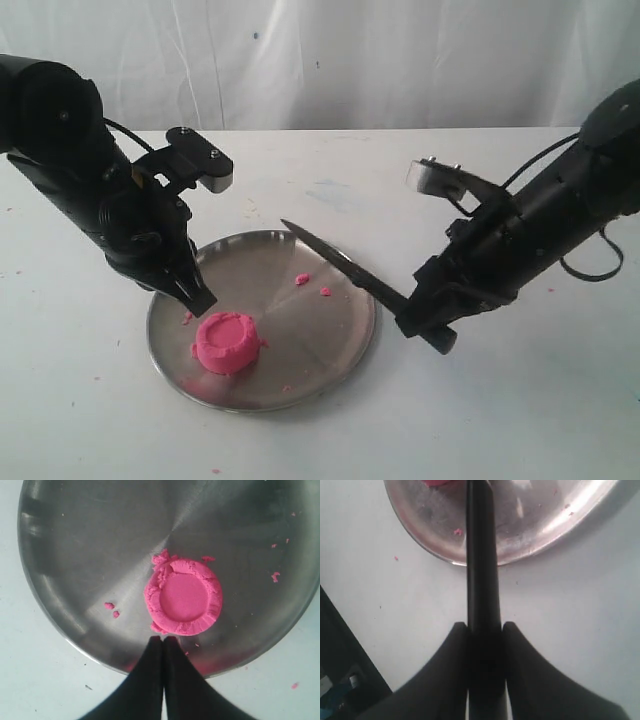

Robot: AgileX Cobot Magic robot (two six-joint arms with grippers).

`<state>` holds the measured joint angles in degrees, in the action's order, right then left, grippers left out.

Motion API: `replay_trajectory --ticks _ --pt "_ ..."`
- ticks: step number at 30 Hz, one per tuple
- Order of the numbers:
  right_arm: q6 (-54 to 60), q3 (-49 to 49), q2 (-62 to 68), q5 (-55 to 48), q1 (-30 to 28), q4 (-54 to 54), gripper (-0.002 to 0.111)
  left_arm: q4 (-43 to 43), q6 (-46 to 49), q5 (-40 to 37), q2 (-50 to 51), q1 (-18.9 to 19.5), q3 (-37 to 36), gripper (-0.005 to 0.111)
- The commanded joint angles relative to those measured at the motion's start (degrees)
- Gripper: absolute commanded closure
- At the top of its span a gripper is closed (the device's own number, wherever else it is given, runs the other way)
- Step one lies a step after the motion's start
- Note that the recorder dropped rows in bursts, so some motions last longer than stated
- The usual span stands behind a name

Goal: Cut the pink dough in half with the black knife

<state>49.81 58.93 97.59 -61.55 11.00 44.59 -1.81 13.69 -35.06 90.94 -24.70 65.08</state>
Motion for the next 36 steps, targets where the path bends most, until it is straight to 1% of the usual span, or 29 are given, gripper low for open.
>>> replay_trajectory --ticks 1,2,3,4,5,6,7,8,9,11,12,14,16,18,19,20,22,23,24,26,28,31,36 --pt "-6.65 -4.05 -9.94 7.34 2.88 -2.97 0.108 -0.87 -0.19 -0.65 -0.17 0.06 0.19 0.106" --pt "-7.96 -4.69 -11.56 8.92 3.96 -4.50 0.108 -0.87 -0.19 -0.65 -0.17 0.06 0.19 0.106" --pt "-12.15 -6.11 -14.74 13.19 6.88 -9.40 0.108 -0.98 -0.19 -0.65 -0.17 0.06 0.19 0.106" --pt "-14.12 -6.68 -15.64 14.73 8.32 -12.11 0.108 -1.09 -0.19 -0.55 -0.07 0.06 -0.08 0.106" --pt "-18.62 -7.58 -16.69 18.83 10.72 -18.07 0.108 -1.09 1.74 0.49 0.45 0.06 -1.36 0.106" --pt "-20.97 -7.90 -16.78 20.99 11.52 -20.58 0.108 -1.09 2.71 1.06 0.68 0.06 -2.30 0.106" --pt "-24.45 -8.73 -16.78 25.08 12.01 -22.29 0.108 -1.09 5.60 1.08 1.45 0.06 -4.35 0.106" --pt "-25.09 -9.08 -16.78 26.85 12.01 -22.14 0.108 -1.09 6.23 0.78 1.70 0.06 -5.01 0.106" --pt "-26.15 -9.77 -16.78 31.01 12.01 -22.14 0.108 -1.09 5.29 -0.38 1.68 0.06 -6.06 0.106" --pt "-28.85 -11.20 -15.66 35.88 12.01 -22.14 0.108 -1.09 3.82 -2.31 1.68 0.06 -6.79 0.106" --pt "-29.43 -11.55 -13.73 36.74 12.01 -21.45 0.108 -1.09 3.82 0.79 1.68 0.06 -8.40 0.106" --pt "-29.43 -11.32 -10.51 36.78 12.01 -19.06 0.108 -1.78 4.11 6.92 1.82 0.06 -11.49 0.106" --pt "-29.14 -10.39 -9.48 35.74 12.01 -17.41 0.108 -2.28 4.27 10.04 1.82 0.06 -13.21 0.106" --pt "-29.14 -10.00 -9.58 35.49 12.01 -17.41 0.108 -6.15 4.27 11.41 1.82 0.06 -13.24 0.106" --pt "-29.14 -9.84 -9.60 35.49 12.01 -17.41 0.108 -7.42 5.18 11.50 1.82 0.06 -13.24 0.106" --pt "-29.14 -9.72 -9.60 35.33 12.01 -17.41 0.108 -11.59 8.96 11.37 1.82 0.06 -13.24 0.106" --pt "-29.14 -9.59 -9.60 35.43 12.01 -17.18 0.108 -16.18 10.50 9.14 2.49 0.06 -13.11 0.106" --pt "-29.14 -9.59 -9.60 35.43 12.01 -17.18 0.108 -16.85 10.50 7.73 2.72 0.06 -12.77 0.106" --pt "-29.14 -9.59 -9.60 35.44 12.01 -17.06 0.108 -16.72 10.50 5.09 3.02 0.06 -11.65 0.107" --pt "-29.14 -9.59 -9.60 35.44 12.01 -17.06 0.108 -16.59 10.26 3.44 3.12 0.06 -10.63 0.107" --pt "-29.14 -9.59 -9.60 35.44 12.01 -16.94 0.108 -16.34 10.26 3.90 3.73 0.06 -10.67 0.107" --pt "-29.14 -9.59 -9.60 34.98 12.01 -16.07 0.108 -15.76 10.51 7.40 6.95 0.06 -10.67 0.107" --pt "-29.14 -8.73 -9.60 34.04 12.01 -15.38 0.108 -15.76 10.51 14.06 8.41 0.06 -10.34 0.107"
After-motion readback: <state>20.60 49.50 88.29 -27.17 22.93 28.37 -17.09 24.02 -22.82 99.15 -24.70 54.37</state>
